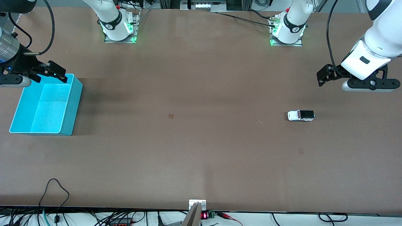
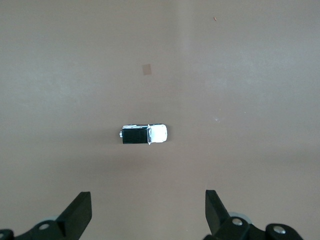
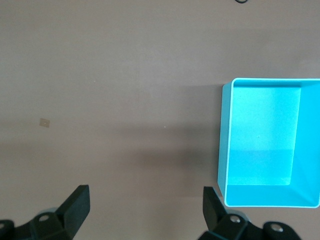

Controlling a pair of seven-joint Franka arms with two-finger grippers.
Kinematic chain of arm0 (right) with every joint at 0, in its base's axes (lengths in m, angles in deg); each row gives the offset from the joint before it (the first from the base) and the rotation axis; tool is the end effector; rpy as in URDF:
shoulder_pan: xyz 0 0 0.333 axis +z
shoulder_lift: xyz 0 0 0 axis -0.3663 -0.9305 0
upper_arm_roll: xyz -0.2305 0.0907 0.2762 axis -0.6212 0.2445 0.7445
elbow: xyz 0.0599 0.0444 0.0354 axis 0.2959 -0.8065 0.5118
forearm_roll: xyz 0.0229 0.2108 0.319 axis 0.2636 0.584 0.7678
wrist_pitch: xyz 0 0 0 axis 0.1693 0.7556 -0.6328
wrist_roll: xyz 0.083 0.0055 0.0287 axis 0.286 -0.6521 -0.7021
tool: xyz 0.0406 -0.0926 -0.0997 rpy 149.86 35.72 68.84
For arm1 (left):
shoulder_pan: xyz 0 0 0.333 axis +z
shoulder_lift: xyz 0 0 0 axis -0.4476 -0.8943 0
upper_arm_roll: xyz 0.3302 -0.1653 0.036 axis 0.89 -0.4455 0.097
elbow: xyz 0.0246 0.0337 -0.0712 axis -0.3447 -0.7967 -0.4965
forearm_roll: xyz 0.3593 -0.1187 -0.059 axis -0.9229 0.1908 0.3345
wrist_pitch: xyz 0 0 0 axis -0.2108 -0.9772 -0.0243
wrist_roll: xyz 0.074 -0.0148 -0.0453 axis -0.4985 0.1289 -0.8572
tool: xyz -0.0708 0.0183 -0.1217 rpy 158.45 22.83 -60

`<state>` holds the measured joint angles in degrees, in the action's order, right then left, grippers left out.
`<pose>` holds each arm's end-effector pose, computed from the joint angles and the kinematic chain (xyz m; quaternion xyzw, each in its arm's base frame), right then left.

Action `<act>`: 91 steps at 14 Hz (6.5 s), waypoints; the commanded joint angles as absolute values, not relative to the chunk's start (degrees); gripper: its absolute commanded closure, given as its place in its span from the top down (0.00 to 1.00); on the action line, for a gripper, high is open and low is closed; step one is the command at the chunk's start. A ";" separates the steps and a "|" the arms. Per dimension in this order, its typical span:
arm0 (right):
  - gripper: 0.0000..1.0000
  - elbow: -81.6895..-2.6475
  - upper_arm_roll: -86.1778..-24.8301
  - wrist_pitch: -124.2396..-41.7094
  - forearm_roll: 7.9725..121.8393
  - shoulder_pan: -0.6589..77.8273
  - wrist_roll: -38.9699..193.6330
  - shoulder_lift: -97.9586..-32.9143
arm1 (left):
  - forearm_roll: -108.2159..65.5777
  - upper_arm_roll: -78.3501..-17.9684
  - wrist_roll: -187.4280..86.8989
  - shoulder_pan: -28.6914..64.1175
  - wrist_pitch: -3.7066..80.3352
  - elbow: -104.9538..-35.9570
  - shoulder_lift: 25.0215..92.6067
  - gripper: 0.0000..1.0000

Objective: Wind and store white jeep toy
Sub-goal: 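Move the left gripper over the white toy jeep, then lower the left gripper and grasp the white jeep, then pull the jeep backward along the table with the left gripper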

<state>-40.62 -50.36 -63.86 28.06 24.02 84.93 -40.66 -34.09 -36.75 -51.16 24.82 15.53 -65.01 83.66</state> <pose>0.5434 0.0212 0.6071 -1.0000 0.0030 -0.0022 0.0009 0.5485 -0.0735 0.6105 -0.9994 0.0134 0.0020 0.0327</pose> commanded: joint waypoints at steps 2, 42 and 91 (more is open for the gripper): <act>1.00 -40.53 -50.23 -63.68 28.06 23.51 84.12 -40.30 | -34.79 -36.86 -49.88 24.65 13.88 -62.94 82.68 1.00; 1.00 -40.35 -50.41 -63.77 28.15 23.42 84.30 -40.39 | -41.12 -36.60 36.86 34.50 60.18 -95.72 66.59 1.00; 1.00 -40.27 -50.67 -63.86 28.15 23.33 83.95 -40.39 | -44.90 -36.16 58.49 54.10 71.62 -93.35 54.38 0.24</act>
